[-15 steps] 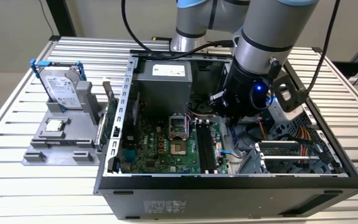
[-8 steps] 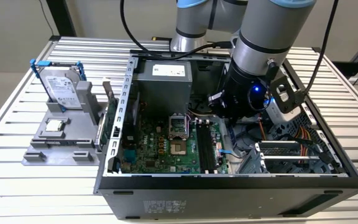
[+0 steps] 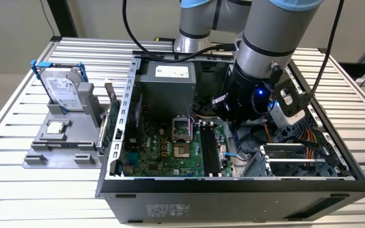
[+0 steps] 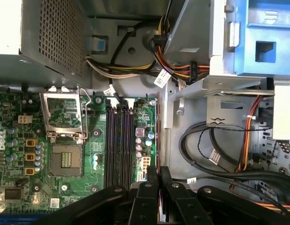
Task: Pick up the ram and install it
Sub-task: 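Insert the ram into the slot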
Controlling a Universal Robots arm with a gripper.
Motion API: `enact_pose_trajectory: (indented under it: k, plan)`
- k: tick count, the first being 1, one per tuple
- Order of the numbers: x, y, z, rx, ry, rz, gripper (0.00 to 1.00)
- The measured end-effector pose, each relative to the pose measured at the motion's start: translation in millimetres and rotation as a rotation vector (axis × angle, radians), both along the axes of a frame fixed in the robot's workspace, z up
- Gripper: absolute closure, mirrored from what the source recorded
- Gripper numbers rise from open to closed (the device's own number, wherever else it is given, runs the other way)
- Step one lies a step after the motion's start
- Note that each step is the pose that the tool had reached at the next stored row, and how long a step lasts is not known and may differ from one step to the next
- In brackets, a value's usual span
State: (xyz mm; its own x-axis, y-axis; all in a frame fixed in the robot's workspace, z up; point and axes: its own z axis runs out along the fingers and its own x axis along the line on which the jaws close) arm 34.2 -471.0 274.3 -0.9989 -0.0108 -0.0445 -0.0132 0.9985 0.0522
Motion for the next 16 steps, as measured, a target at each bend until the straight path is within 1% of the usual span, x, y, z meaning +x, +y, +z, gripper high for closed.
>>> enact_pose_trajectory:
  k: [8,16]
  plan:
    - [-3.7,0.0,-6.2,-0.0009,0.0001,0.0,1.0]
    - [-5.4,0.0,-13.2,-0.003,0.0,0.0,1.0]
